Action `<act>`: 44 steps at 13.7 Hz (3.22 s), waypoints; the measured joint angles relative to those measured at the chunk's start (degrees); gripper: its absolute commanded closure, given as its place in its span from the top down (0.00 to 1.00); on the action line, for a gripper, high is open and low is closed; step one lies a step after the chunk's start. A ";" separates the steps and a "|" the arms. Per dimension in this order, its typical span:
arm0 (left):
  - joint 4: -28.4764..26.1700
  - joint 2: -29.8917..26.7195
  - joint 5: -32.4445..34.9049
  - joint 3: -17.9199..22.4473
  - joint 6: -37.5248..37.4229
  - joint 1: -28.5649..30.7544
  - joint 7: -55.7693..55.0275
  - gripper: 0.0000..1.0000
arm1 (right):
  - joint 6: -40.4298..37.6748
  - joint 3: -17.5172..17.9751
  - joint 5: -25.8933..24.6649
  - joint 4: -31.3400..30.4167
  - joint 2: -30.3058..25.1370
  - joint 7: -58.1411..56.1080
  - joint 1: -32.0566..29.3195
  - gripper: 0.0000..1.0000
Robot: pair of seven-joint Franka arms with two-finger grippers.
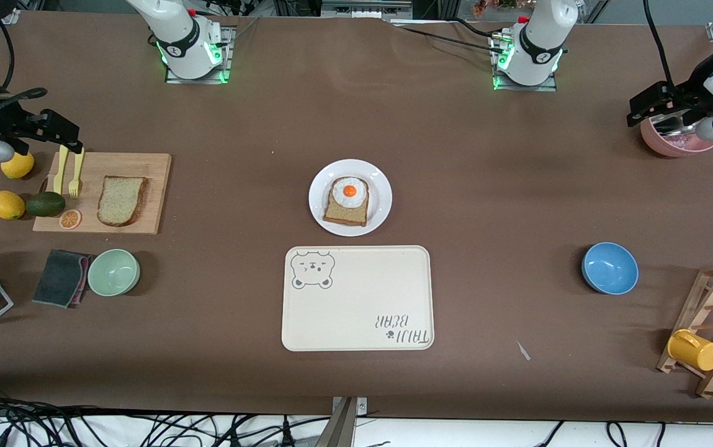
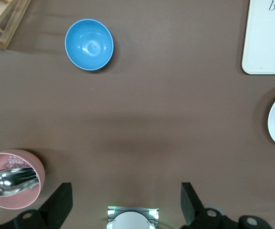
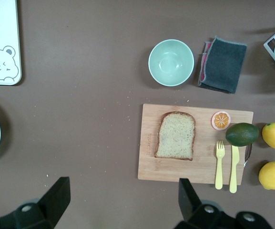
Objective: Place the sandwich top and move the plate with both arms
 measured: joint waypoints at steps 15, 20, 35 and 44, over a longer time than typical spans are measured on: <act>0.00 0.02 0.00 -6.35 -0.12 6.31 0.07 1.00 | 0.40 -0.20 0.00 0.36 1.31 0.00 0.00 1.00; 0.00 -0.01 0.00 -6.37 -0.48 6.37 0.07 1.00 | 0.09 -0.17 0.00 0.36 1.34 -0.01 0.01 1.00; 0.03 -0.06 0.00 -6.60 -0.78 6.42 0.07 1.00 | 35.28 -0.17 -19.88 -25.95 12.06 11.21 0.95 0.95; 0.03 -0.06 0.00 -6.60 -0.79 6.42 0.07 1.00 | 45.18 -4.45 -28.71 -30.12 21.86 18.22 0.84 0.61</act>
